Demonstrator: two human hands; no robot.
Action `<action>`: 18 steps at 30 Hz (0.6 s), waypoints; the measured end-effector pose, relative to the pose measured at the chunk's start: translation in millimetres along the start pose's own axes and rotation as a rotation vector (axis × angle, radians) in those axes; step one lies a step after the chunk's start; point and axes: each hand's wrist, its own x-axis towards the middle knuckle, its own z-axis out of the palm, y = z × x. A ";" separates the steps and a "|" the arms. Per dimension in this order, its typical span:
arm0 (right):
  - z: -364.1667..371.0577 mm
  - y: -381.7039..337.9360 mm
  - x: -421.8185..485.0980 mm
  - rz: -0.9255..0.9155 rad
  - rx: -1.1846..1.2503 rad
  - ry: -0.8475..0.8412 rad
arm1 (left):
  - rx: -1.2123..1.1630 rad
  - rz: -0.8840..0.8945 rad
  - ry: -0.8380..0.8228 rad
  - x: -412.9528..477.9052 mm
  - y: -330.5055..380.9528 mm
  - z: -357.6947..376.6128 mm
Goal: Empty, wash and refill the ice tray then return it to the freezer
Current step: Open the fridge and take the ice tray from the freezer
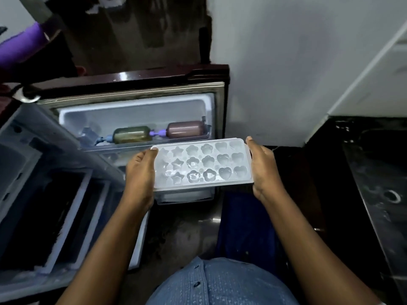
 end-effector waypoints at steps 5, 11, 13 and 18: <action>-52.9 -7.7 13.2 0.008 0.054 0.092 | 0.033 -0.021 -0.086 -7.6 -2.1 56.5; -118.1 -15.2 27.8 0.013 0.095 0.180 | 0.072 -0.038 -0.160 -20.1 -12.2 123.1; -138.7 -17.0 30.9 0.006 0.100 0.202 | 0.094 -0.041 -0.193 -23.5 -16.5 144.1; -198.4 -22.4 35.6 -0.022 0.118 0.279 | 0.148 -0.045 -0.252 -36.8 -25.0 204.1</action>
